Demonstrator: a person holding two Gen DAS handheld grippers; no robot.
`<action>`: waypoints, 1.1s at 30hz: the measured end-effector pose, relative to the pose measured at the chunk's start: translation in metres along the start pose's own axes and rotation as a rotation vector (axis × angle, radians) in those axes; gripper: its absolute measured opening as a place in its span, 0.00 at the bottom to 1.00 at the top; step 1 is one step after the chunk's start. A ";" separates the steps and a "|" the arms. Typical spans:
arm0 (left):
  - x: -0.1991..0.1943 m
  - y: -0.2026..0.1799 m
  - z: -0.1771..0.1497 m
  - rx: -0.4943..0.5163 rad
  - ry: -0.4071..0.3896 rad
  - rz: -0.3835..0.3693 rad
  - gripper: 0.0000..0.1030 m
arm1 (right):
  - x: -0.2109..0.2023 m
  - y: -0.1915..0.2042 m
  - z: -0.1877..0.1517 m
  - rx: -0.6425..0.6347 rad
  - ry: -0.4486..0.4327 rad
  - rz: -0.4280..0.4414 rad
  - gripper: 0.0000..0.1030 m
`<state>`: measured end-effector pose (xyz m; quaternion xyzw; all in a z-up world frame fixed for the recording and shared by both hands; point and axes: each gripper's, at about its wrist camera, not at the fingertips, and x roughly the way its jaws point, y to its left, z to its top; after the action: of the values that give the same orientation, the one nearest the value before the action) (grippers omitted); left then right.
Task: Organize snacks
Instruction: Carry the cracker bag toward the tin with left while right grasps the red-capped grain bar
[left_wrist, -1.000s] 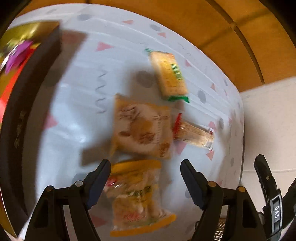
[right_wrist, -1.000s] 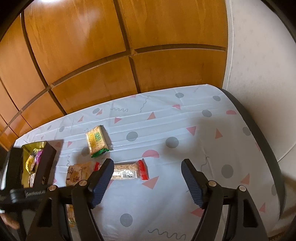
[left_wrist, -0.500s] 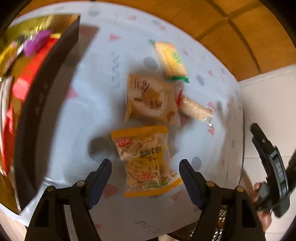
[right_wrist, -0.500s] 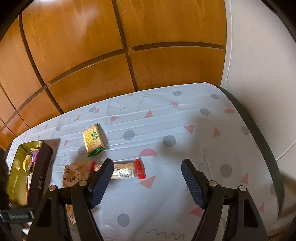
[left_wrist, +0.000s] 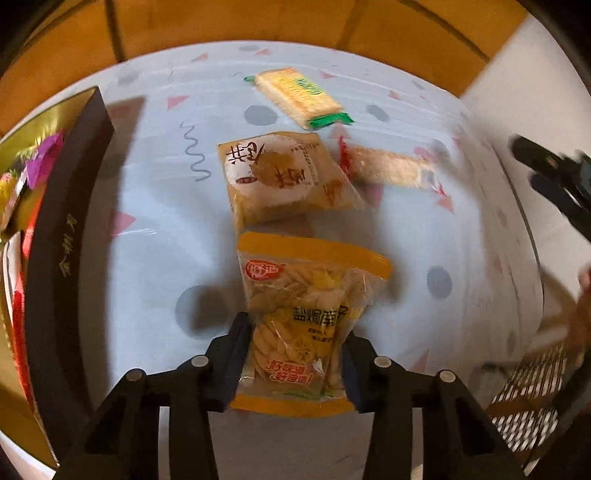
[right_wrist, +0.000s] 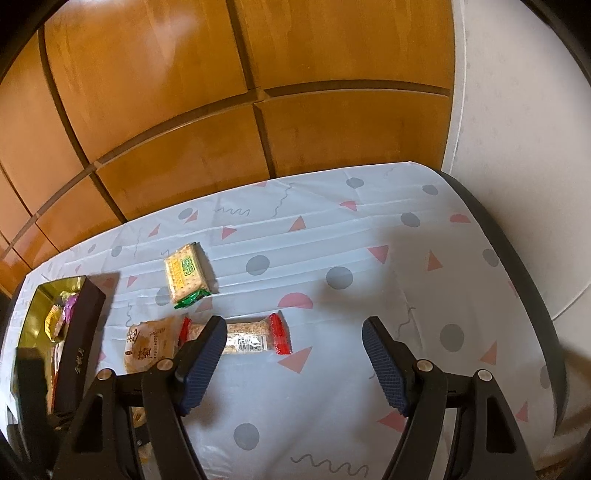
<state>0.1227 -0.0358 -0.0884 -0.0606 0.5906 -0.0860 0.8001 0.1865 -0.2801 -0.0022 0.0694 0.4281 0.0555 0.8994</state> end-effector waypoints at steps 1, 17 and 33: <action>-0.002 0.002 -0.004 0.015 -0.009 0.002 0.43 | 0.001 0.001 0.000 -0.005 0.005 -0.001 0.74; -0.015 0.022 -0.042 0.130 -0.144 -0.041 0.43 | 0.047 0.068 -0.010 -0.343 0.212 0.081 0.74; -0.014 0.029 -0.043 0.090 -0.164 -0.091 0.43 | 0.117 0.101 -0.014 -0.600 0.409 0.093 0.31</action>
<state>0.0792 -0.0039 -0.0942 -0.0581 0.5152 -0.1434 0.8430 0.2445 -0.1609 -0.0826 -0.1907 0.5603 0.2322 0.7719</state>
